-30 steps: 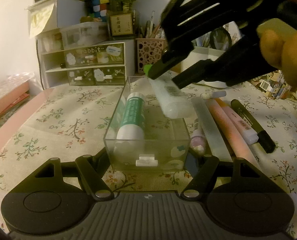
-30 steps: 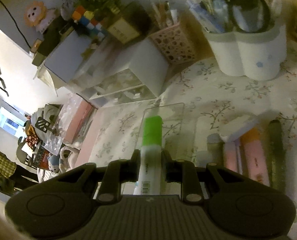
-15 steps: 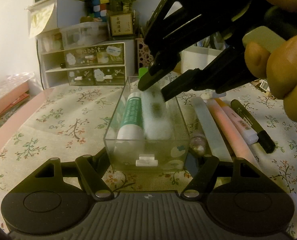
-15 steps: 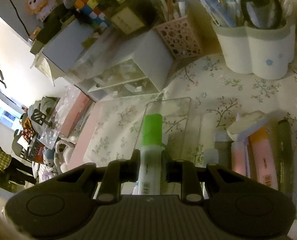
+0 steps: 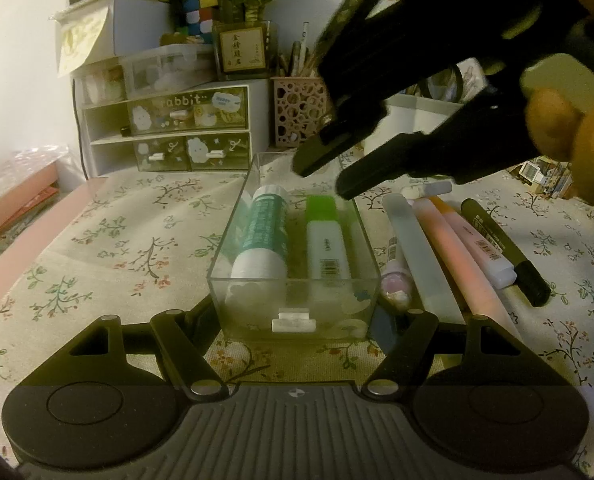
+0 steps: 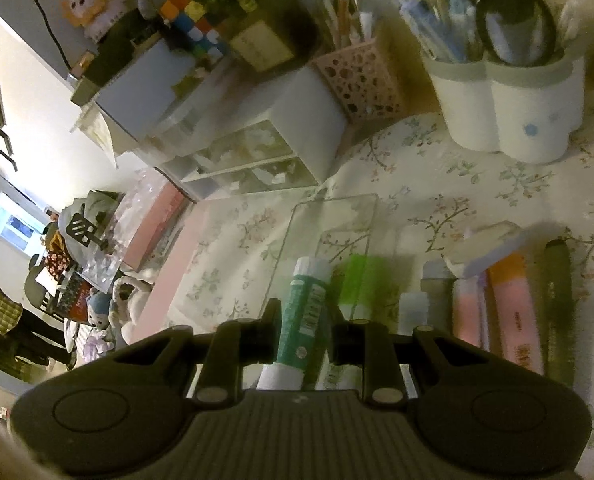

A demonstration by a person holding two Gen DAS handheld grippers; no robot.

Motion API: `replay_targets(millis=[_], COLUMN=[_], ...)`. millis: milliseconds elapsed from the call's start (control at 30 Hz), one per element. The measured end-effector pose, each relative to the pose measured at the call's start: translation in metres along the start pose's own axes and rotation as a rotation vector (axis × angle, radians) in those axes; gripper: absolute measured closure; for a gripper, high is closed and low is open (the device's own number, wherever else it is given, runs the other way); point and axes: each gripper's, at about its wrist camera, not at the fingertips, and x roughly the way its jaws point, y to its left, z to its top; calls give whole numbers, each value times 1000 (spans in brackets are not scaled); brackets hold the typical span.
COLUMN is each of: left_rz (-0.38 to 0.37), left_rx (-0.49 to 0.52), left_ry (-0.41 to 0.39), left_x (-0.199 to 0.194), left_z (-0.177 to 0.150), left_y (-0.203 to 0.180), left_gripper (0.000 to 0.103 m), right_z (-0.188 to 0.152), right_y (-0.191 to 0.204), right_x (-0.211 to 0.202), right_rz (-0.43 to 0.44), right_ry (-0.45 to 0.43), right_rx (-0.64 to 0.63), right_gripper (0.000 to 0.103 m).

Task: Organize stationery
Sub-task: 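Lower the highlighter into the box beside the glue stick, release, then grasp the white pen from the row with the right tool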

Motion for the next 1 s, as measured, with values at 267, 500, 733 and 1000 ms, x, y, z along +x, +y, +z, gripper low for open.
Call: replay_targets(millis=[267, 500, 733, 1000], left_rz=[4, 24, 35, 43], left_rx=[0, -8, -18, -35], left_ry=[-1, 2, -10, -15], left_x=[0, -4, -10, -16], left_z=[0, -2, -7, -11], left_y=[0, -3, -4, 0], left_gripper=[31, 31, 31, 31], right_z=[-5, -23, -50, -56], right_y=[-27, -49, -65, -59], right_x=[-29, -49, -65, -76], right_rz=[-6, -41, -73, -135], right_ry=[-61, -92, -104, -117], right_rx=[52, 86, 113, 44], right_gripper=[73, 64, 62, 57])
